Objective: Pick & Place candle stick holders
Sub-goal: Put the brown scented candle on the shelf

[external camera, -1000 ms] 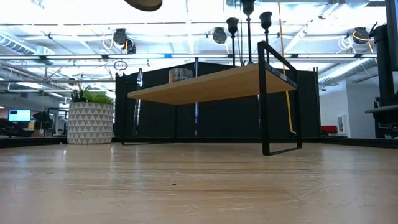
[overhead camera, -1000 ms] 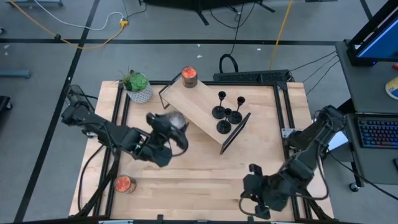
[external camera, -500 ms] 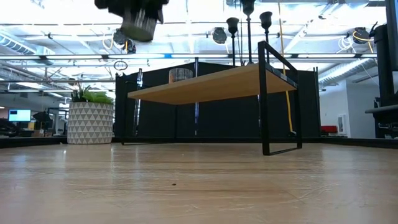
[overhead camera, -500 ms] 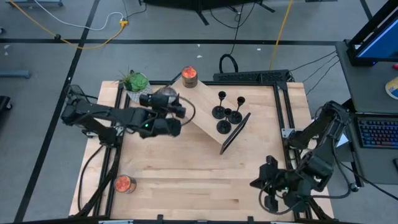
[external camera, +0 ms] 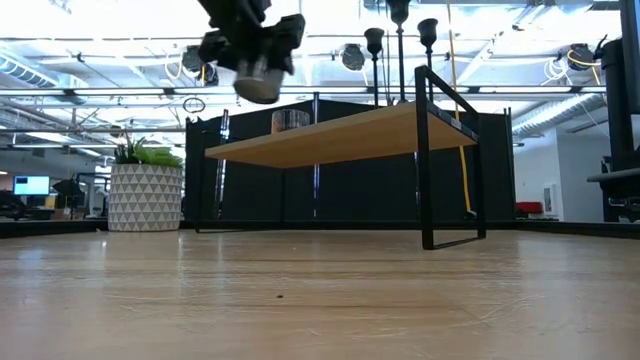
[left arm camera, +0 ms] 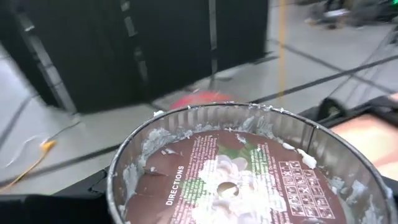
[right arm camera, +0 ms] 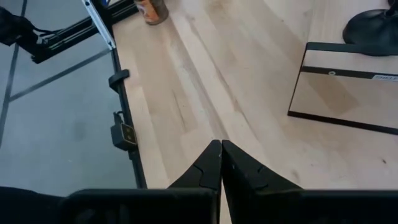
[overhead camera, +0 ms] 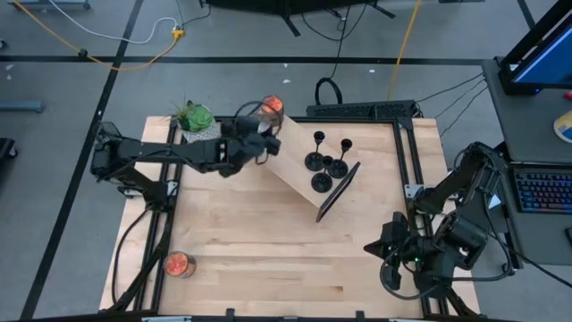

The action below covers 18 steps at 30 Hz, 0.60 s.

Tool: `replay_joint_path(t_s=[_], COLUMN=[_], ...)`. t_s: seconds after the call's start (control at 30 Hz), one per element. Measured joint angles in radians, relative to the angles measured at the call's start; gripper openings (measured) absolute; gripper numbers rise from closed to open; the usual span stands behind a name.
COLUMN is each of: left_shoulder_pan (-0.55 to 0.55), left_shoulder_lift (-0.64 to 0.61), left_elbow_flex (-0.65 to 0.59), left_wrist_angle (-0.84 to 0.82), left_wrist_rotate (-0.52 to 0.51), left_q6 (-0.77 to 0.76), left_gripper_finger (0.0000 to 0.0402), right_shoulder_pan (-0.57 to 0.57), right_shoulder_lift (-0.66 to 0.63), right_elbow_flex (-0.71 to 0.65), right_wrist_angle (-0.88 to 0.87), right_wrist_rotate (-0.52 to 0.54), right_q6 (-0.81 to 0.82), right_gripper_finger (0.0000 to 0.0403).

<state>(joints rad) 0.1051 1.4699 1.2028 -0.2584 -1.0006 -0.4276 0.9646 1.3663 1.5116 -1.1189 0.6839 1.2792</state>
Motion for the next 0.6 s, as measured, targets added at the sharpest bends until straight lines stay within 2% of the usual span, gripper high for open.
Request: replay_joint_path(t_s=[0.07,0.13,0.37,0.6], left_shoulder_pan=[0.028,0.055,0.120,0.147], left_shoulder_lift=[0.000,-0.001,-0.001,-0.017], left_elbow_flex=[-0.026,-0.053,-0.131,-0.296], left_wrist_angle=[0.126,0.204,0.293,0.517], left_wrist_rotate=[0.046,0.083,0.173,0.189], left_q6=[0.077,0.088,0.106,0.133], left_gripper_finger=[0.0341,0.0341,0.0341,0.0340], right_shoulder_pan=[0.000,0.000,0.000,0.000], right_shoulder_lift=[0.000,0.000,0.000,0.001], right_elbow_flex=[0.000,0.000,0.000,-0.001], right_wrist_angle=[-0.001,-0.001,-0.008,-0.059], right_wrist_rotate=[0.000,0.000,0.000,0.000], right_q6=[0.000,0.002,0.021,0.100], right_gripper_finger=[0.0002,0.0002,0.0002,0.0002])
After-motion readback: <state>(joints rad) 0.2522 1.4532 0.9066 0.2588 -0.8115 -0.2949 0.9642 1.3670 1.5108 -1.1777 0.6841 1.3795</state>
